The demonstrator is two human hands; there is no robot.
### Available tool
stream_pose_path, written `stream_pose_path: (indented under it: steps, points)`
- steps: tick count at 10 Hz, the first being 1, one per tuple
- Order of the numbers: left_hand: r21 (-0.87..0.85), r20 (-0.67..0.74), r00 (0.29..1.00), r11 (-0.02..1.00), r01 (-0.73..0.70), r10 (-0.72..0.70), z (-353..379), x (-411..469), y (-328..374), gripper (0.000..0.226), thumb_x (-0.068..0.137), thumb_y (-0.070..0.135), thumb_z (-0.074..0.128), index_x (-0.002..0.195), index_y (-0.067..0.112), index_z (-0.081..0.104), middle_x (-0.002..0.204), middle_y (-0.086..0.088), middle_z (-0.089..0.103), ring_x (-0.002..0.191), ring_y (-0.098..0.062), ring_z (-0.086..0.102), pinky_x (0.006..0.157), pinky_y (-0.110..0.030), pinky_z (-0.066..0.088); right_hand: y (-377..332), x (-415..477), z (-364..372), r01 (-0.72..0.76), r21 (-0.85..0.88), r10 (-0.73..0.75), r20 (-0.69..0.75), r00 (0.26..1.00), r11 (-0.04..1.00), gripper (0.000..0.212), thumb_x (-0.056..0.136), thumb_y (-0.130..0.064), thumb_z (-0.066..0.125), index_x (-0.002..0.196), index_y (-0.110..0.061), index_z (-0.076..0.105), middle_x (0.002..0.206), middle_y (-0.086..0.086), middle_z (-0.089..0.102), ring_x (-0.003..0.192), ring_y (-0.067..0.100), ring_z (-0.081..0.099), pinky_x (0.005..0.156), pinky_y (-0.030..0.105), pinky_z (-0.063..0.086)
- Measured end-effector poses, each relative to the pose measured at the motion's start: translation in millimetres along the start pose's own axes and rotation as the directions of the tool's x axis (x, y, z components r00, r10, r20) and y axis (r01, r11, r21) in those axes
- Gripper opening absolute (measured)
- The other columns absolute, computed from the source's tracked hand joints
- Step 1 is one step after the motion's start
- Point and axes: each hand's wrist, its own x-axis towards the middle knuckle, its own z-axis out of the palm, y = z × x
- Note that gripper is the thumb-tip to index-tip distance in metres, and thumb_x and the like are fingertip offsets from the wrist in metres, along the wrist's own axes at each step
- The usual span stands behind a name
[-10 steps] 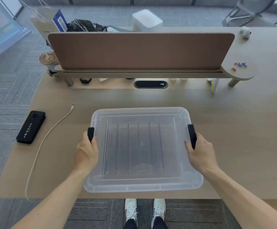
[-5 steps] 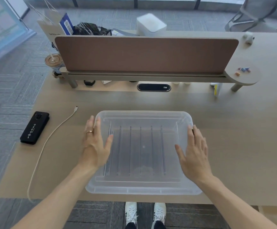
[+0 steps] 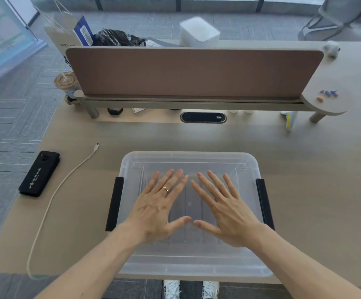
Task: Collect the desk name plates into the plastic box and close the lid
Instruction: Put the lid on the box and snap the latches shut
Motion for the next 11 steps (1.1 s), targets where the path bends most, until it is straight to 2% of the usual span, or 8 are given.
stream_pose_path:
  steps: [2, 4, 6, 7, 8, 9, 10, 11]
  points:
    - [-0.009, 0.009, 1.0, 1.0, 0.013, -0.013, 1.4, 1.0, 0.3, 0.095, 0.094, 0.078, 0.029, 0.164, 0.023, -0.002, 0.173, 0.003, -0.012, 0.159, -0.016, -0.011, 0.126, -0.048, 0.006, -3.0, 1.3, 0.3, -0.031, -0.008, 0.032, 0.022, 0.999, 0.999, 0.091, 0.092, -0.078, 0.025, 0.161, -0.024, -0.001, 0.169, 0.001, -0.009, 0.155, 0.024, -0.013, 0.123, 0.057, 0.008]
    - [-0.023, 0.036, 0.999, 0.999, 0.024, -0.024, 3.7, 3.3, 0.8, 0.097, 0.093, 0.076, 0.035, 0.165, 0.018, 0.005, 0.174, -0.001, -0.005, 0.16, -0.022, -0.001, 0.123, -0.049, 0.012, -1.3, 5.1, 4.8, -0.038, 0.009, 0.037, 0.025, 0.999, 0.999, 0.093, 0.091, -0.078, 0.028, 0.161, -0.021, 0.007, 0.17, 0.003, -0.001, 0.156, 0.028, -0.004, 0.119, 0.057, 0.011]
    - [0.035, -0.038, 0.999, 0.999, -0.01, 0.012, 30.5, 13.8, -8.6, 0.104, 0.085, 0.082, 0.044, 0.16, 0.011, 0.03, 0.171, -0.008, 0.018, 0.157, -0.027, 0.021, 0.119, -0.053, 0.021, 12.0, 18.2, 36.2, 0.004, -0.045, -0.007, -0.059, 0.998, 0.999, 0.098, 0.084, -0.083, 0.033, 0.158, -0.018, 0.028, 0.166, 0.008, 0.021, 0.152, 0.034, 0.021, 0.113, 0.059, 0.019]
    - [0.061, -0.052, 0.998, 0.998, -0.032, 0.035, 37.2, 14.2, -11.2, 0.106, 0.082, 0.084, 0.047, 0.157, 0.01, 0.036, 0.17, -0.009, 0.024, 0.156, -0.028, 0.025, 0.118, -0.056, 0.023, 14.5, 19.4, 43.5, 0.021, -0.077, -0.027, -0.079, 0.996, 0.997, 0.099, 0.083, -0.085, 0.032, 0.156, -0.019, 0.031, 0.165, 0.009, 0.026, 0.15, 0.034, 0.026, 0.112, 0.06, 0.02]
    - [0.059, -0.023, 0.999, 0.998, -0.024, 0.026, 31.9, 13.3, -7.6, 0.106, 0.082, 0.083, 0.045, 0.158, 0.01, 0.035, 0.17, -0.008, 0.023, 0.156, -0.028, 0.023, 0.118, -0.055, 0.022, 11.6, 18.7, 35.3, 0.009, -0.049, -0.012, -0.045, 0.999, 0.999, 0.097, 0.084, -0.084, 0.032, 0.157, -0.019, 0.031, 0.165, 0.008, 0.026, 0.15, 0.033, 0.025, 0.112, 0.059, 0.02]
    - [0.02, 0.021, 1.0, 1.0, 0.013, -0.014, 18.3, 10.9, -4.1, 0.103, 0.087, 0.081, 0.041, 0.162, 0.013, 0.023, 0.173, -0.005, 0.013, 0.158, -0.027, 0.017, 0.12, -0.052, 0.017, 5.2, 14.4, 21.9, -0.009, -0.034, 0.008, -0.026, 1.0, 0.999, 0.094, 0.087, -0.08, 0.032, 0.159, -0.019, 0.023, 0.167, 0.007, 0.017, 0.153, 0.033, 0.018, 0.114, 0.058, 0.016]
    - [-0.035, 0.07, 0.997, 0.999, 0.033, -0.031, 3.4, 5.6, 4.6, 0.098, 0.092, 0.078, 0.035, 0.165, 0.02, 0.005, 0.174, 0.002, -0.003, 0.16, -0.021, 0.002, 0.122, -0.049, 0.009, -1.6, 6.8, 6.5, -0.022, -0.021, 0.023, 0.022, 0.999, 1.0, 0.093, 0.089, -0.078, 0.03, 0.16, -0.02, 0.014, 0.169, 0.005, 0.01, 0.155, 0.032, 0.009, 0.117, 0.057, 0.01]
    - [-0.071, 0.112, 0.992, 0.995, 0.068, -0.06, -19.5, 7.0, 7.0, 0.093, 0.093, 0.079, 0.028, 0.163, 0.03, -0.008, 0.17, 0.011, -0.02, 0.158, -0.013, -0.015, 0.125, -0.043, -0.007, -1.4, 6.1, -20.6, -0.004, -0.039, 0.007, 0.073, 0.997, 0.999, 0.094, 0.088, -0.079, 0.029, 0.161, -0.025, 0.004, 0.169, 0.004, 0.008, 0.155, 0.031, 0.006, 0.118, 0.054, -0.002]
